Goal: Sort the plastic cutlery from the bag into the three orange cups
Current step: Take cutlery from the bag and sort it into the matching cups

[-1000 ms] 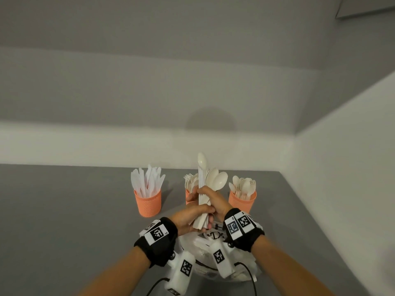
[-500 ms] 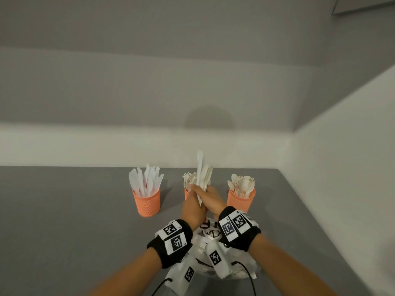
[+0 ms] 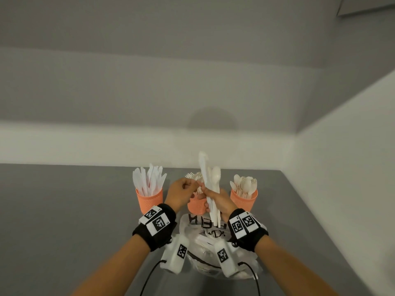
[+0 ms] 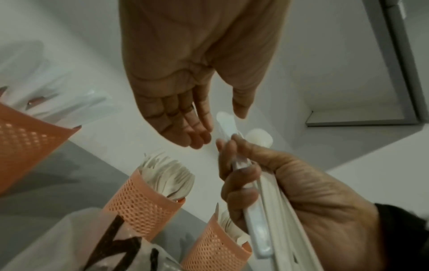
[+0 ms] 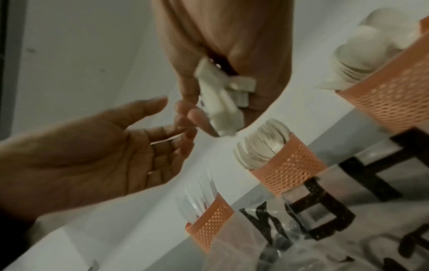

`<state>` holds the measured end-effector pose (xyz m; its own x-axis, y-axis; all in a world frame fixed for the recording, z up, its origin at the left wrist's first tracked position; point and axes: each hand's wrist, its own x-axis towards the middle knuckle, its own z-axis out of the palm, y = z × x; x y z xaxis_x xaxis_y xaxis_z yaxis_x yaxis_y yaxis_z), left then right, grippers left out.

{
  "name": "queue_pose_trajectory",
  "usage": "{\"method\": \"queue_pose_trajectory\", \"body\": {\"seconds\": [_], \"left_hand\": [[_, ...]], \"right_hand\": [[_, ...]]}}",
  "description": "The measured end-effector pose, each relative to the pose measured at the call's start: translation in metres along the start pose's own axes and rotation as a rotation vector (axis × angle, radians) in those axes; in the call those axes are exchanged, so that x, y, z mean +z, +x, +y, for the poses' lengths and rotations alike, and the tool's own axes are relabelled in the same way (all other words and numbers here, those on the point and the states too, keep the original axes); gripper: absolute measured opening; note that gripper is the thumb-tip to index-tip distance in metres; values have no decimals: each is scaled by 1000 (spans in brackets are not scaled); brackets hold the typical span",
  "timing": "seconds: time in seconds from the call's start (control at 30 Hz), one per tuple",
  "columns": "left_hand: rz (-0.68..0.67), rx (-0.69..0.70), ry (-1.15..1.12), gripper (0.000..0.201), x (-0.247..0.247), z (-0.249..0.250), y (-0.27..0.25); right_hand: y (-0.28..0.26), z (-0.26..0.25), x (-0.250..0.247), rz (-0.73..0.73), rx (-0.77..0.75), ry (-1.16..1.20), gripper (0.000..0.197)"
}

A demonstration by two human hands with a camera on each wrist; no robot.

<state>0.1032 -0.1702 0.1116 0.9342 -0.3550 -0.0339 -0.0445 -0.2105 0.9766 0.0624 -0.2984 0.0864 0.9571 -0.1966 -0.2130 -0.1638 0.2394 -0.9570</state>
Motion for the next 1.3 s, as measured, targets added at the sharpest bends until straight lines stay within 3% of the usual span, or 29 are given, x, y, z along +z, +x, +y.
{"method": "queue_pose_trajectory", "body": {"seconds": [0.13, 0.57, 0.97, 1.2, 1.3], "left_hand": [[21, -50, -160, 19, 5, 0, -1], [53, -28, -18, 30, 6, -13, 9], [155, 38, 41, 17, 12, -8, -1], [257, 6, -117, 19, 9, -11, 5], [309, -18, -225, 22, 2, -12, 11]], "right_hand": [[-5, 7, 13, -33, -43, -51, 6], [-7, 14, 17, 32, -21, -31, 30], [-12, 10, 18, 13, -39, 55, 34], [-11, 11, 16, 26, -17, 155, 18], [-10, 12, 14, 91, -24, 94, 22]]}}
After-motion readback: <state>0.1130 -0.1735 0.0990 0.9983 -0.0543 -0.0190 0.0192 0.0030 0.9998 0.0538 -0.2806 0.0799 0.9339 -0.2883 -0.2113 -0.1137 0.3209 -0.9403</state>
